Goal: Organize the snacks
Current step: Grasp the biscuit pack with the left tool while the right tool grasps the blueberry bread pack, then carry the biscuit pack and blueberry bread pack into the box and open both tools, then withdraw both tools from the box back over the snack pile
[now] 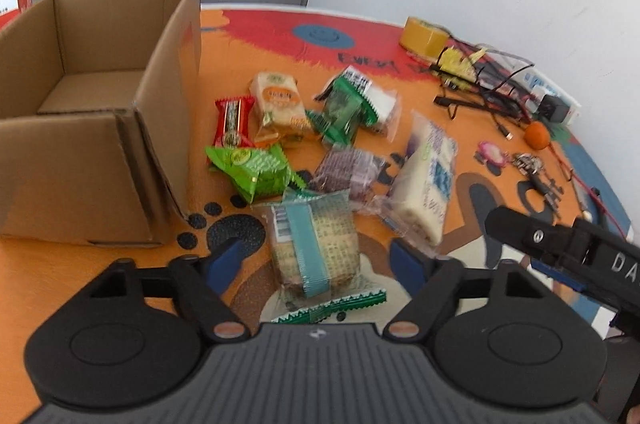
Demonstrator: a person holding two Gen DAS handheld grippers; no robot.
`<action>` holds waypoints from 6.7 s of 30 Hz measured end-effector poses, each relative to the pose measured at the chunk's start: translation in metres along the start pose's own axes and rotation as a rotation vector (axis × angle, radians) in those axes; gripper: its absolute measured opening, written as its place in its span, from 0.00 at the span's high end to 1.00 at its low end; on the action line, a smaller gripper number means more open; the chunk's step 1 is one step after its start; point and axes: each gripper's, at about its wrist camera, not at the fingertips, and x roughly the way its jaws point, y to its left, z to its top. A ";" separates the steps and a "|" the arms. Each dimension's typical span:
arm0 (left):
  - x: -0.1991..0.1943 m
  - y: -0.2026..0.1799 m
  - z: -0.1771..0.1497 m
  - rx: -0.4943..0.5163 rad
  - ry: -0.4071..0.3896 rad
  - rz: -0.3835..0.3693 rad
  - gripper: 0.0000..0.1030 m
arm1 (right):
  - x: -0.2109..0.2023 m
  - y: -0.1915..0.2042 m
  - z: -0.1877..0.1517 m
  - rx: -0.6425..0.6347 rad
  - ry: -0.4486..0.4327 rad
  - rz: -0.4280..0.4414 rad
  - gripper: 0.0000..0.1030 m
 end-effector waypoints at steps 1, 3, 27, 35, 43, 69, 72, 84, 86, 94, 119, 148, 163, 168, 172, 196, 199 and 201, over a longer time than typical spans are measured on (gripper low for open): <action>0.000 -0.001 -0.001 0.007 -0.020 0.013 0.40 | 0.003 0.001 0.000 0.000 0.004 0.003 0.13; -0.001 0.001 -0.001 -0.001 -0.023 0.009 0.55 | 0.008 0.004 0.001 -0.003 0.008 0.008 0.13; -0.020 0.023 0.008 -0.081 -0.090 0.015 0.55 | 0.057 0.048 0.004 -0.117 0.077 -0.064 0.54; -0.029 0.018 0.008 -0.071 -0.119 0.000 0.55 | 0.035 0.042 -0.005 -0.111 0.063 -0.054 0.68; -0.046 0.012 0.012 -0.045 -0.147 -0.020 0.55 | 0.017 0.037 -0.005 -0.078 0.021 -0.019 0.69; -0.114 0.031 0.049 -0.023 -0.293 -0.030 0.55 | -0.018 0.080 0.026 -0.113 -0.110 0.132 0.70; -0.118 0.041 0.056 -0.031 -0.301 -0.027 0.55 | -0.016 0.091 0.031 -0.120 -0.117 0.146 0.70; -0.122 0.095 0.083 -0.092 -0.310 0.008 0.55 | 0.002 0.147 0.038 -0.175 -0.099 0.192 0.70; -0.121 0.104 0.086 -0.099 -0.307 0.012 0.55 | 0.006 0.156 0.038 -0.183 -0.093 0.196 0.70; -0.114 0.135 0.090 -0.129 -0.264 0.039 0.55 | 0.018 0.187 0.036 -0.221 -0.072 0.214 0.70; -0.127 0.196 0.092 -0.227 -0.251 0.065 0.42 | 0.056 0.248 0.019 -0.272 0.055 0.230 0.68; -0.099 0.112 0.093 -0.136 -0.206 -0.046 0.16 | 0.010 0.143 0.049 -0.146 0.018 0.096 0.38; -0.084 0.049 0.090 -0.056 -0.175 -0.129 0.37 | 0.006 0.085 0.050 -0.057 0.022 0.067 0.41; -0.071 0.034 0.085 -0.073 -0.115 -0.133 0.46 | 0.011 0.070 0.047 -0.029 0.040 0.080 0.47; -0.065 0.019 0.079 -0.068 -0.100 -0.126 0.48 | 0.014 0.056 0.044 -0.001 0.056 0.085 0.49; -0.006 0.025 0.053 -0.248 -0.016 0.033 0.58 | 0.044 0.033 0.029 0.040 0.134 0.107 0.53; -0.004 0.032 0.052 -0.269 -0.022 0.067 0.55 | 0.049 0.039 0.028 0.032 0.143 0.106 0.53; -0.001 0.037 0.052 -0.278 -0.020 0.084 0.53 | 0.053 0.042 0.028 0.026 0.148 0.101 0.53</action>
